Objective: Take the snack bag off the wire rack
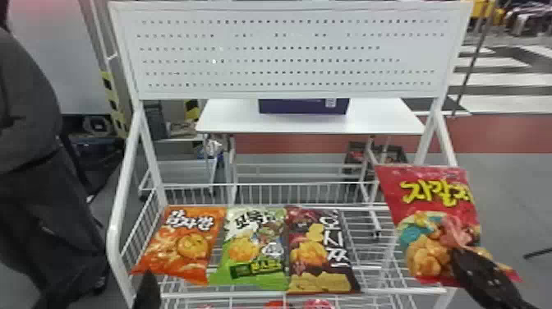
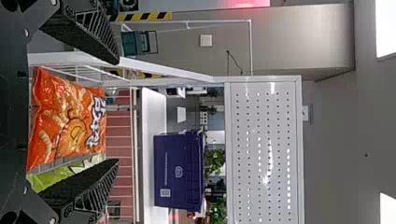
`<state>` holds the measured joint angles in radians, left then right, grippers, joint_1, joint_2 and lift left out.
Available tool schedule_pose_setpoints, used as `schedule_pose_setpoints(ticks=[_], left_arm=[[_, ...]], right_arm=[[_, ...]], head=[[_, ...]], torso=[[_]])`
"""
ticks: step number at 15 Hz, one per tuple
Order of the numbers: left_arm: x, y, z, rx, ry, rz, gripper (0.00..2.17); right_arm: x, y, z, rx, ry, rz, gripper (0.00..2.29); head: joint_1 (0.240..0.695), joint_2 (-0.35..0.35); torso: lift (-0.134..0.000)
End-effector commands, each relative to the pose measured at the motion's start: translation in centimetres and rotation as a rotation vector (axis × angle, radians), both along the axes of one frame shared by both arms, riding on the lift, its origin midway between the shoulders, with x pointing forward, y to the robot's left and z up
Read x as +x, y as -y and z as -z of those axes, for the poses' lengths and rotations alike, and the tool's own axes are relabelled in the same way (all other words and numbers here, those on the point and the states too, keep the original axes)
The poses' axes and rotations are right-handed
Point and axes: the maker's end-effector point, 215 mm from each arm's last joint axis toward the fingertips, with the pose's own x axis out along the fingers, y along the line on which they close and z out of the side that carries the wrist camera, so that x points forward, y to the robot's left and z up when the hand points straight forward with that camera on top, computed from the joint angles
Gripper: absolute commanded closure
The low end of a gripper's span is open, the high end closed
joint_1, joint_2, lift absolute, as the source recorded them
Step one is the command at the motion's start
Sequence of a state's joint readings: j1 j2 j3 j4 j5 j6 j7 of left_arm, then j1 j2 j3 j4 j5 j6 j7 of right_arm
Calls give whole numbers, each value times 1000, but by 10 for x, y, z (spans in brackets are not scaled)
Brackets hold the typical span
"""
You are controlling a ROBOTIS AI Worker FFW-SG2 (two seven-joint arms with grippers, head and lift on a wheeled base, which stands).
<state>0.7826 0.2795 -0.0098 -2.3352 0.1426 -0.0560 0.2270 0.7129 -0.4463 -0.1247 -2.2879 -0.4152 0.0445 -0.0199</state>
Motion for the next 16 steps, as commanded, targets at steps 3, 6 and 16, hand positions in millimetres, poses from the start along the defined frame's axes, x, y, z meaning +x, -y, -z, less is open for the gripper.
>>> schedule_pose_setpoints(ticks=[3,6,16], left_arm=[[0,-1,0,-4,1,2,144],[0,-1,0,-3,3,1,144],[-1,-1,-3,-2,10,3,144]], right_arm=[[-12,21,1,2,0,35,1946],[-13,19,0,4,1,32,1946],[-13,18,-4,1,12,27,1946]], head=[[499,0],[499,0],[499,0]], torso=[[0],[0],[0]])
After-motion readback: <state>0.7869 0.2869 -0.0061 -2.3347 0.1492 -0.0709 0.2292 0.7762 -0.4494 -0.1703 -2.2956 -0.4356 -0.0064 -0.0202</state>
